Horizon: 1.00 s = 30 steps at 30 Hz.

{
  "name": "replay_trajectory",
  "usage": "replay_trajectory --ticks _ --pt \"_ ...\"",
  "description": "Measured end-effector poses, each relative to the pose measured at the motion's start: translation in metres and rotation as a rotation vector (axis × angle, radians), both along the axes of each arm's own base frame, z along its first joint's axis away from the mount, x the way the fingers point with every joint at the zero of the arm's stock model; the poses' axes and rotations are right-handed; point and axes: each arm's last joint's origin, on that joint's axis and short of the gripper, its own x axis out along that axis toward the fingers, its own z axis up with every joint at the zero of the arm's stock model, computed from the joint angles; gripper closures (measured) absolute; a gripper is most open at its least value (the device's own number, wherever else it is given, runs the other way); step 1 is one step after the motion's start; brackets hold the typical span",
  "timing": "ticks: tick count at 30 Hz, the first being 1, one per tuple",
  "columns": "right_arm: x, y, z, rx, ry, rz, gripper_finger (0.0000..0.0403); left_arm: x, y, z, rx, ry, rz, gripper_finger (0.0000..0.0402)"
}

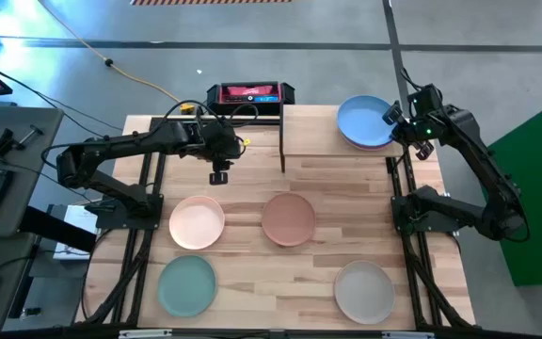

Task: Place and stack plates onto a shelf
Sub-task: Stack the blue plate on top of the violet plate on the shelf

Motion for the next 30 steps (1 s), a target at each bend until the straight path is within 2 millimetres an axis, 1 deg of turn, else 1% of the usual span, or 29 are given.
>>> replay_trajectory --ticks 7,14,20,30 --pt "-0.003 0.005 0.000 0.015 0.029 0.020 0.0402 0.000 0.000 0.000 0.001 0.000 -0.001 0.0284" --pt "-0.006 0.011 0.005 -0.042 0.019 0.036 0.0402 0.001 0.000 0.001 -0.005 -0.021 0.021 0.0284" --pt "-0.010 0.017 0.001 0.021 0.082 0.028 0.0402 0.001 0.000 0.001 -0.007 -0.021 0.024 0.0284" --pt "-0.007 0.011 0.005 -0.050 0.039 0.048 0.0402 0.001 0.000 0.001 -0.006 -0.021 0.024 0.0284"
